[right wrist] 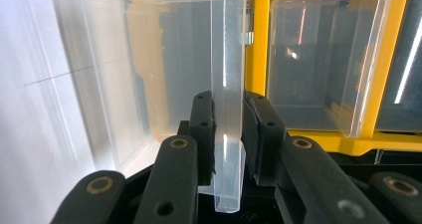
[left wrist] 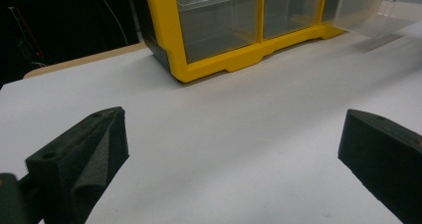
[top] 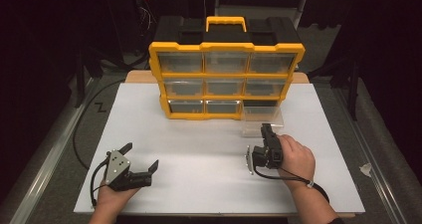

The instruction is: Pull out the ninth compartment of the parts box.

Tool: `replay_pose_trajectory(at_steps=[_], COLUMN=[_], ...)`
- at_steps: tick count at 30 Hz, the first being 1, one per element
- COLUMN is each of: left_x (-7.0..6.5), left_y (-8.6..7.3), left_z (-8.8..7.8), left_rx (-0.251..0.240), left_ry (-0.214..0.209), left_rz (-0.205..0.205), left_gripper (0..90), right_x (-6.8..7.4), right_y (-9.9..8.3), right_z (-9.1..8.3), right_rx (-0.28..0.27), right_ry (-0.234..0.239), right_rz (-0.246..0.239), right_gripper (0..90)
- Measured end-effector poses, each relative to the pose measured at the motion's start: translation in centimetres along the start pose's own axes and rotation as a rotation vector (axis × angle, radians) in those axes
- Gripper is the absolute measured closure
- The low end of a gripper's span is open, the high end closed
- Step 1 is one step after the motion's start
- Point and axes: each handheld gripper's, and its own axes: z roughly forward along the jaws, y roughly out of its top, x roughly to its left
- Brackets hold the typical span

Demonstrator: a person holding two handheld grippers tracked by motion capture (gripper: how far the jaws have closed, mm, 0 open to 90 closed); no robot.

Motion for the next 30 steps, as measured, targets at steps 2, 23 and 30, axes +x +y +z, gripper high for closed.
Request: replay_pose_trajectory(at_steps=[2,23,30], left_x=[0.0,-0.1,0.0], left_y=[0.0,0.1,0.1], left_z=[0.0,-0.1,-0.2], left_rx=[0.000,-0.013,-0.019], left_ry=[-0.001,-0.009,-0.012], left_rz=[0.001,0.003,-0.006], left_gripper=[0.2,0.2,0.2], right_x=[0.0,0.1,1.7], right_y=[0.0,-0.6,-1.2], right_z=[0.0,-2.0,-3.4], right_rx=[0.000,0.033,0.025], right_ry=[0.000,0.089,0.116], right_rz=[0.002,0.070,0.069], right_gripper=[77.9,47.5,43.3])
